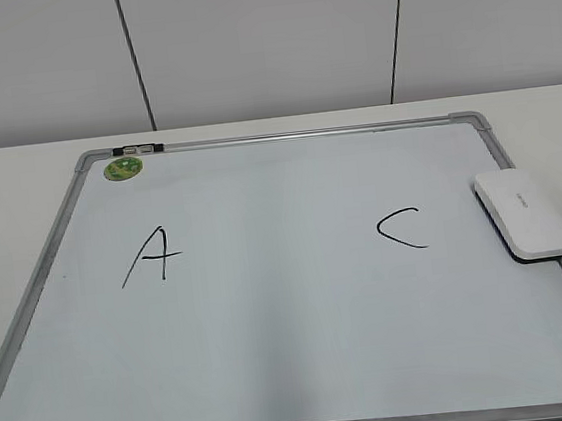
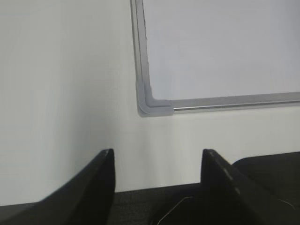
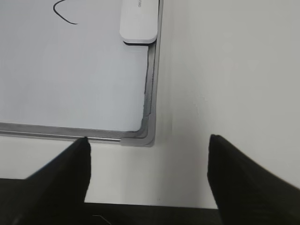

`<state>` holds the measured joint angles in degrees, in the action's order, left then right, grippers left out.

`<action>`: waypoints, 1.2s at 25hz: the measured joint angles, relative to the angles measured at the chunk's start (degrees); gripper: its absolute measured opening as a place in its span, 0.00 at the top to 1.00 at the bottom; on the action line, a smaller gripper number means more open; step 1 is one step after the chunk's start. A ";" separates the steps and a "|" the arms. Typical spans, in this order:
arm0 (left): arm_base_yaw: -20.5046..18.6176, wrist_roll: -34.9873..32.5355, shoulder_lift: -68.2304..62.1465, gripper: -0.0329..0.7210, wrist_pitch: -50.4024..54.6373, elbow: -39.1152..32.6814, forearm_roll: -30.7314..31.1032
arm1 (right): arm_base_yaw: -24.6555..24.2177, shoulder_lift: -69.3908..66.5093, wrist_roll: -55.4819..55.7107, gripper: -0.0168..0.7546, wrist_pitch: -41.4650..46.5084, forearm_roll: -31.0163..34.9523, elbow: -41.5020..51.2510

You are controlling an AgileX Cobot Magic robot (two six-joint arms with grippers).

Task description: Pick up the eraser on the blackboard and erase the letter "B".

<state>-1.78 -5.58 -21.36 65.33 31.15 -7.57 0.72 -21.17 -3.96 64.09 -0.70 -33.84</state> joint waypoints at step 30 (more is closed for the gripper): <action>0.00 0.09 0.11 0.40 -2.38 -1.73 2.94 | 0.00 0.00 1.97 0.21 -0.12 -4.43 4.90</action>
<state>-1.78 -5.49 -21.24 62.95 29.41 -4.63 0.72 -21.17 -1.99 63.97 -5.13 -28.94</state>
